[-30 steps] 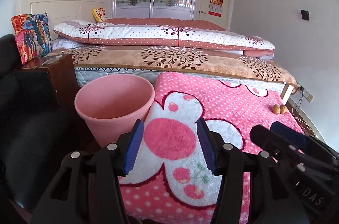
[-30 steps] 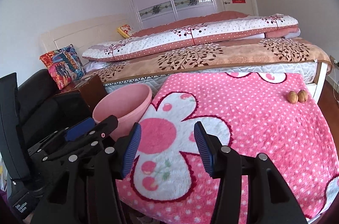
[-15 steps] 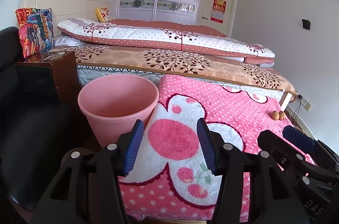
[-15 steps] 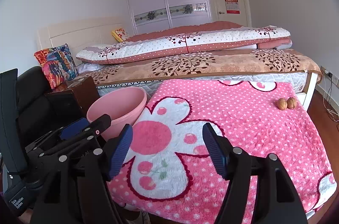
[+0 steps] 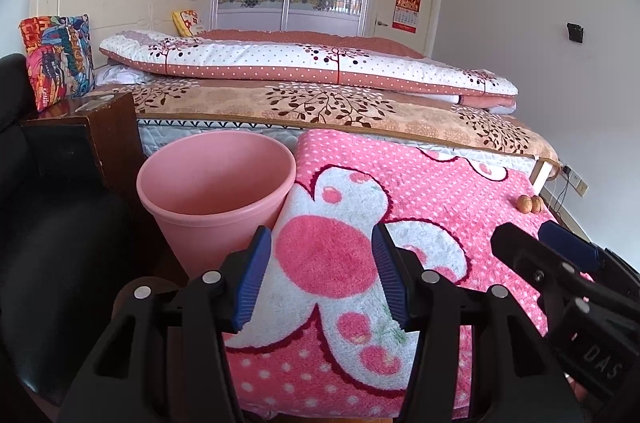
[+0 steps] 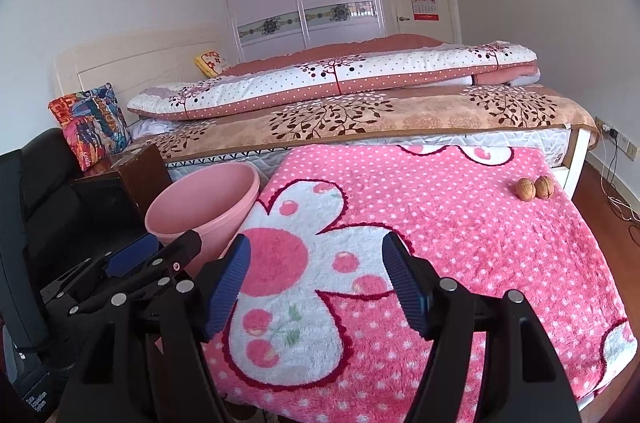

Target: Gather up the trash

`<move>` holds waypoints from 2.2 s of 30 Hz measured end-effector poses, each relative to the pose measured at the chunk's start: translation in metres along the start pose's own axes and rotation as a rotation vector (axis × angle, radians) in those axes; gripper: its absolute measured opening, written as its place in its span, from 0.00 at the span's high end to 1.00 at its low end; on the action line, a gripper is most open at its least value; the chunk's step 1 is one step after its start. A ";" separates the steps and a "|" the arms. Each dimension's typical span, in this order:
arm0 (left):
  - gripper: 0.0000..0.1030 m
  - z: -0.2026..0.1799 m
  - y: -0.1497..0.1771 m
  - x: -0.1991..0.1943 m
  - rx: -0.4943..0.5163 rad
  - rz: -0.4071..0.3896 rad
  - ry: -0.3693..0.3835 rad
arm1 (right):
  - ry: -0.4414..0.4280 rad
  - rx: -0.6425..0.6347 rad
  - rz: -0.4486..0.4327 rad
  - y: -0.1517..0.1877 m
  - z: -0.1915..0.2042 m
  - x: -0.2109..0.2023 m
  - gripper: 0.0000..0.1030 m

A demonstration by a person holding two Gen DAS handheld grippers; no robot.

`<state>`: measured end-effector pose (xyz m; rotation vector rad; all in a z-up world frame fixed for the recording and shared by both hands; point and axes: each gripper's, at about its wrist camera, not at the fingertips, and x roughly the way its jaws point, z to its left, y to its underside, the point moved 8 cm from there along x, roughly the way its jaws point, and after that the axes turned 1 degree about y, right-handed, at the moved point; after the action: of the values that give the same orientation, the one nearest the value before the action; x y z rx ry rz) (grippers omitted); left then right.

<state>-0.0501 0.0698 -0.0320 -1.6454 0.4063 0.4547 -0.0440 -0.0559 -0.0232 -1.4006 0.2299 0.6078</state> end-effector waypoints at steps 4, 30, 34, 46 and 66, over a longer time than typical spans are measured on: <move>0.49 0.010 -0.005 0.010 -0.012 0.022 0.009 | -0.010 -0.011 0.012 -0.003 0.007 0.014 0.35; 0.58 0.074 -0.036 0.048 -0.057 0.072 -0.088 | -0.106 -0.095 0.059 -0.024 0.051 0.080 0.35; 0.58 0.073 -0.034 0.046 -0.051 0.070 -0.096 | -0.109 -0.091 0.064 -0.022 0.051 0.080 0.35; 0.58 0.072 -0.032 0.042 -0.039 0.068 -0.113 | -0.119 -0.082 0.063 -0.021 0.049 0.078 0.35; 0.58 0.072 -0.031 0.042 -0.033 0.069 -0.119 | -0.126 -0.081 0.064 -0.030 0.049 0.077 0.35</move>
<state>-0.0030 0.1452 -0.0348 -1.6309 0.3688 0.6107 0.0261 0.0097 -0.0276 -1.4311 0.1512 0.7629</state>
